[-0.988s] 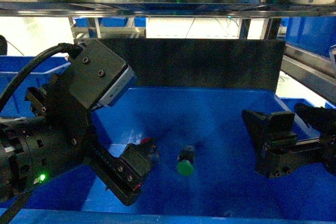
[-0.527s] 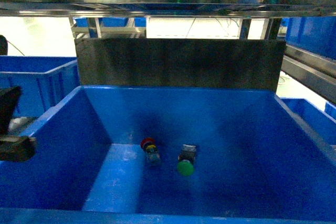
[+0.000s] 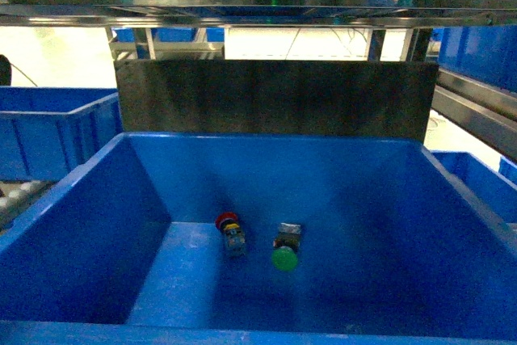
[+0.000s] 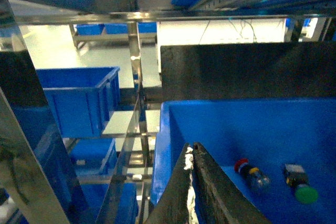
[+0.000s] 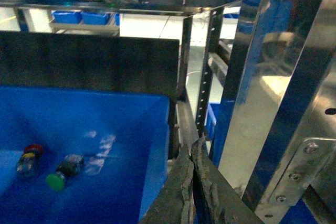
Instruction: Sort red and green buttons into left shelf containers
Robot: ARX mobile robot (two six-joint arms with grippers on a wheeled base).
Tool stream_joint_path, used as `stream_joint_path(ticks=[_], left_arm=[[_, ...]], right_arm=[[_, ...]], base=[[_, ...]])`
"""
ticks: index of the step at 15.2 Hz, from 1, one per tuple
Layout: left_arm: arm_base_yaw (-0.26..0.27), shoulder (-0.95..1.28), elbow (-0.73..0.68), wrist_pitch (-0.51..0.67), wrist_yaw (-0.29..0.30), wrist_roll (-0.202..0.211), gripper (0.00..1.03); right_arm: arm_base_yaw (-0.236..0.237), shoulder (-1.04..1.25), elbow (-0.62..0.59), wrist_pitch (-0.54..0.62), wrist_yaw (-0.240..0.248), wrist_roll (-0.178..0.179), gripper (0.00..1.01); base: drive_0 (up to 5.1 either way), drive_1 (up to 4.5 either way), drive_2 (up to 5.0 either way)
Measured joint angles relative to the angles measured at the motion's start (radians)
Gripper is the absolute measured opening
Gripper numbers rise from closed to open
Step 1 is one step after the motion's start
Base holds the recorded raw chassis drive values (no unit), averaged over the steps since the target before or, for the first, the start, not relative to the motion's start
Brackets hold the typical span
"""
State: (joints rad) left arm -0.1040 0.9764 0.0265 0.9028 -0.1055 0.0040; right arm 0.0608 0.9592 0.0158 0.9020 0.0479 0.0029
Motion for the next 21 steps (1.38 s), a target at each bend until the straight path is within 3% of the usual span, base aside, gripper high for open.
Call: stream_joint_path(ticks=[1, 3, 8, 17, 18, 19, 21], left_arm=[[0.01, -0.09, 0.0, -0.07, 0.01, 0.0, 0.02], [0.105, -0.315, -0.012, -0.263, 0.103, -0.001, 0.02], [0.103, -0.566, -0.012, -0.495, 0.105, -0.001, 0.02], [0.103, -0.793, -0.012, -0.719, 0.105, -0.001, 0.02], [0.103, -0.808, -0.012, -0.731, 0.106, -0.001, 0.02], [0.103, -0.896, -0.012, -0.872, 0.104, -0.001, 0.02], [0.103, -0.966, -0.008, -0.901, 0.101, -0.002, 0.02]], right_arm=[[-0.051, -0.095, 0.0, -0.087, -0.039, 0.0, 0.02], [-0.066, -0.32, -0.004, -0.289, -0.048, 0.0, 0.02], [-0.066, -0.57, -0.004, -0.512, -0.048, 0.0, 0.02], [-0.066, -0.784, -0.004, -0.726, -0.048, 0.0, 0.02], [-0.066, -0.837, -0.004, -0.803, -0.048, 0.0, 0.02], [-0.065, -0.938, -0.004, -0.909, -0.048, 0.0, 0.02], [-0.066, -0.954, -0.004, -0.912, -0.05, 0.0, 0.02]], base=[[0.0, 0.0, 0.0], [0.0, 0.0, 0.0], [0.0, 0.0, 0.0], [0.0, 0.0, 0.0], [0.0, 0.0, 0.0], [0.0, 0.0, 0.0], [0.0, 0.0, 0.0]])
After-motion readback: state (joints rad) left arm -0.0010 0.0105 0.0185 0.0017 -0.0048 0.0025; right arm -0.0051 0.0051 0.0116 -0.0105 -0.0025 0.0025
